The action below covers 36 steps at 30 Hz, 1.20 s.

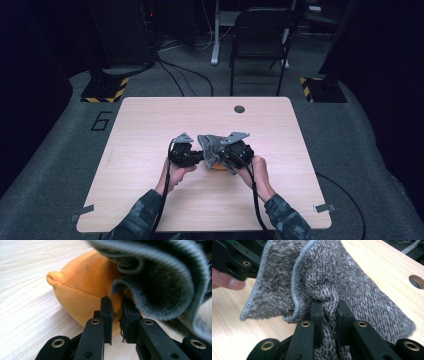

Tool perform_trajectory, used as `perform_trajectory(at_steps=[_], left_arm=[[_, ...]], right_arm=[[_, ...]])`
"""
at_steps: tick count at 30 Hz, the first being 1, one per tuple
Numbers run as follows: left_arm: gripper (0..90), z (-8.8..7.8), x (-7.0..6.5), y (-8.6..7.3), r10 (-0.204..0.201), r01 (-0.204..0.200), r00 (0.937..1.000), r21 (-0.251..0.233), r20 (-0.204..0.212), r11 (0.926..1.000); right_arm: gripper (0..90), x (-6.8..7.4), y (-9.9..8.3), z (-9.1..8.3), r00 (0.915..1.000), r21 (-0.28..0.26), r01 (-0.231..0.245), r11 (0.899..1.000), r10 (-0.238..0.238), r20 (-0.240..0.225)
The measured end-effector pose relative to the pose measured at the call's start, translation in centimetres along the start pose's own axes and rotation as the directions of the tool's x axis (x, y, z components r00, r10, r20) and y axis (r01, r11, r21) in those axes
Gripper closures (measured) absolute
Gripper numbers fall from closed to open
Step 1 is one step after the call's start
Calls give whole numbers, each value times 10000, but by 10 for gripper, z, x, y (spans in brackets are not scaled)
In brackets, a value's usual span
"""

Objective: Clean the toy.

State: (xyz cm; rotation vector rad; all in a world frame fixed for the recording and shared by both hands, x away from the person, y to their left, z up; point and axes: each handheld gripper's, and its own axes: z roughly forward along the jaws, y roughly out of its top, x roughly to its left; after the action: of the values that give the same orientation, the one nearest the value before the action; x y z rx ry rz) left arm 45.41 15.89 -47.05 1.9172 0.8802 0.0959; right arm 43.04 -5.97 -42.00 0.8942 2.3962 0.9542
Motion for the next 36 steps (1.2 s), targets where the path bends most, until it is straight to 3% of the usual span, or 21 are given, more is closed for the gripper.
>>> perform_trajectory(at_steps=[5, 12, 22, 23, 27, 30, 32, 36], left_arm=[[811, 0, 1, 0, 5, -5, 10000, -11, 13, 10000], [810, 1, 1, 0, 7, -7, 10000, -38, 15, 10000], [810, 1, 1, 0, -43, 43, 10000, -50, 37, 10000], [810, 1, 2, 0, -50, 50, 10000, -50, 28, 10000], [810, 0, 3, 0, -130, 130, 9999, -62, 48, 9999], [810, 1, 2, 0, -63, 63, 10000, -57, 29, 10000], [810, 0, 3, 0, -93, 93, 10000, -76, 21, 9999], [810, 0, 3, 0, -41, 41, 10000, -71, 10, 10000]], right_arm=[[790, -17, -15, -6, 9991, 202, -333, 9992, 327, 269], [789, -47, -39, -7, 9875, 564, -1437, 9880, 1395, 730], [788, -67, -53, 5, 9761, 1039, -2054, 9732, 1960, 939], [788, -68, -52, 3, 9780, 965, -1969, 9757, 1885, 893], [788, -59, -37, -16, 9811, 210, -1878, 9820, 1866, 520], [788, -37, -21, -25, 9906, -177, -1349, 9907, 1353, 211], [788, -21, -12, -25, 9967, -257, -807, 9964, 806, -42], [788, 3, -2, -14, 9991, -133, -242, 9996, 237, -353]])
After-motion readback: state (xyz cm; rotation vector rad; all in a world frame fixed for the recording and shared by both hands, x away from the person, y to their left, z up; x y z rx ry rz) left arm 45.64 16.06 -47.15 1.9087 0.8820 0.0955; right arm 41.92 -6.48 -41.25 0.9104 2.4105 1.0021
